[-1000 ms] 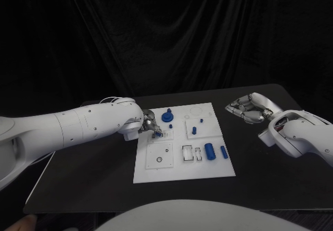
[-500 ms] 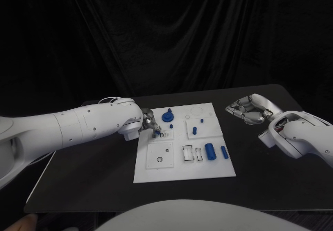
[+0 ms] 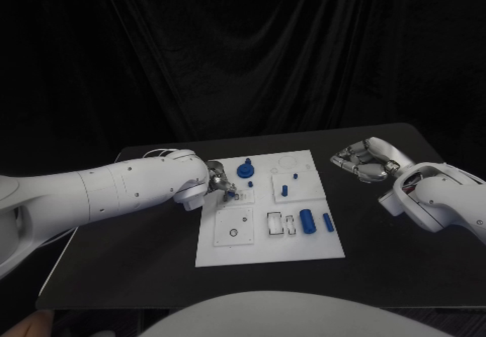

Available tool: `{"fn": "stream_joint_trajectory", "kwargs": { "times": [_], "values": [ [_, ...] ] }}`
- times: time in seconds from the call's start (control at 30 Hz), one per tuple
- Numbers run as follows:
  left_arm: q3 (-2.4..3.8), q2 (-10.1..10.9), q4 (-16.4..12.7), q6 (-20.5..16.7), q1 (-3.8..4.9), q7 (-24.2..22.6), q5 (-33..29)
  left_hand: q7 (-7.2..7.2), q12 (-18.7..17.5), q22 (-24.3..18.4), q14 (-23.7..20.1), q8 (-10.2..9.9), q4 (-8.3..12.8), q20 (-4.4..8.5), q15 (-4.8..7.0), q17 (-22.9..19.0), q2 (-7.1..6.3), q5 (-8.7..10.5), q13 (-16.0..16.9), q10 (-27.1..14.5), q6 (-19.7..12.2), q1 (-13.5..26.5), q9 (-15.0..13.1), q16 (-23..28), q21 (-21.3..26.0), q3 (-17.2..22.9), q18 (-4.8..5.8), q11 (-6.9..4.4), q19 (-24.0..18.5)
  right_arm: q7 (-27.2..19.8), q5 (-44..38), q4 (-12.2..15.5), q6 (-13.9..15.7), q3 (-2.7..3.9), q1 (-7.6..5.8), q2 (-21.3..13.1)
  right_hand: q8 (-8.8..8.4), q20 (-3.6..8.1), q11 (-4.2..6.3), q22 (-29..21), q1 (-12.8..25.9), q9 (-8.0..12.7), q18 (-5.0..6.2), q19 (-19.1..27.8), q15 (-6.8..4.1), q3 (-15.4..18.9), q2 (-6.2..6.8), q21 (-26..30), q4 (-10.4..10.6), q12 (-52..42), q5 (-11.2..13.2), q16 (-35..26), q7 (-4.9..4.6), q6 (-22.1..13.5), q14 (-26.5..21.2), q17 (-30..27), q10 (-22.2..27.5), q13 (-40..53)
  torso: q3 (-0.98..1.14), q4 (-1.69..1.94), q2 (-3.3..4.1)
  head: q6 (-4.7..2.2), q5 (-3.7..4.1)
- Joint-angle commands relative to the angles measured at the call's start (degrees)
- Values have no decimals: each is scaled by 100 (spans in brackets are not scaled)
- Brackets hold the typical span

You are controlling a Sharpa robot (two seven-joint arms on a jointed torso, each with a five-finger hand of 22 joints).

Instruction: Assemble the parts on the task board

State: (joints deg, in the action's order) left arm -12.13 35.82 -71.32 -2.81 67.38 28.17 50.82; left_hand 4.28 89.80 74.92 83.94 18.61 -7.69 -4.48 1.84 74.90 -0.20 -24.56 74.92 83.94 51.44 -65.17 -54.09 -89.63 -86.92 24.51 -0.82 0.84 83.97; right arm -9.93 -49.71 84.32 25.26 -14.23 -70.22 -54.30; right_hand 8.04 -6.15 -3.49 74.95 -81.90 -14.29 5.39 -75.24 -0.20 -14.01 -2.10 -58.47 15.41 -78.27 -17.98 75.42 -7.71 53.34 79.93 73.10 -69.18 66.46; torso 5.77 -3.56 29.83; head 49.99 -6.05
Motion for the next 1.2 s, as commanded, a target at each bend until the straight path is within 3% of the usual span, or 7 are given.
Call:
{"fn": "stream_joint_trajectory", "kwargs": {
  "times": [0.03,1.2],
  "values": [
    [4,-2,-32,-311,-33,-26,-14,-16,20,1039,606,30,-38,25,48,1510,25,29,1508,606,52,50,-5,-37,29,10,-76,-46,154,92,0,10,-23,4,16,-8,-31,10,-1,646,-71,8,103,33,8,-38,-11,28,-13,29,-39,-30,-19,-11,-43,-7,25,-10,1,1,-3,1,1],
    [4,-22,-100,-274,-147,-108,-13,-36,20,980,606,29,-81,38,63,1510,20,117,1508,606,114,84,-13,-37,75,-7,-96,-63,99,137,0,7,-53,4,24,-3,-31,9,-2,643,-84,9,106,39,9,-53,-4,44,-21,37,-63,-37,-21,-13,-47,-14,36,-24,-1,3,-1,1,0]
  ]
}}
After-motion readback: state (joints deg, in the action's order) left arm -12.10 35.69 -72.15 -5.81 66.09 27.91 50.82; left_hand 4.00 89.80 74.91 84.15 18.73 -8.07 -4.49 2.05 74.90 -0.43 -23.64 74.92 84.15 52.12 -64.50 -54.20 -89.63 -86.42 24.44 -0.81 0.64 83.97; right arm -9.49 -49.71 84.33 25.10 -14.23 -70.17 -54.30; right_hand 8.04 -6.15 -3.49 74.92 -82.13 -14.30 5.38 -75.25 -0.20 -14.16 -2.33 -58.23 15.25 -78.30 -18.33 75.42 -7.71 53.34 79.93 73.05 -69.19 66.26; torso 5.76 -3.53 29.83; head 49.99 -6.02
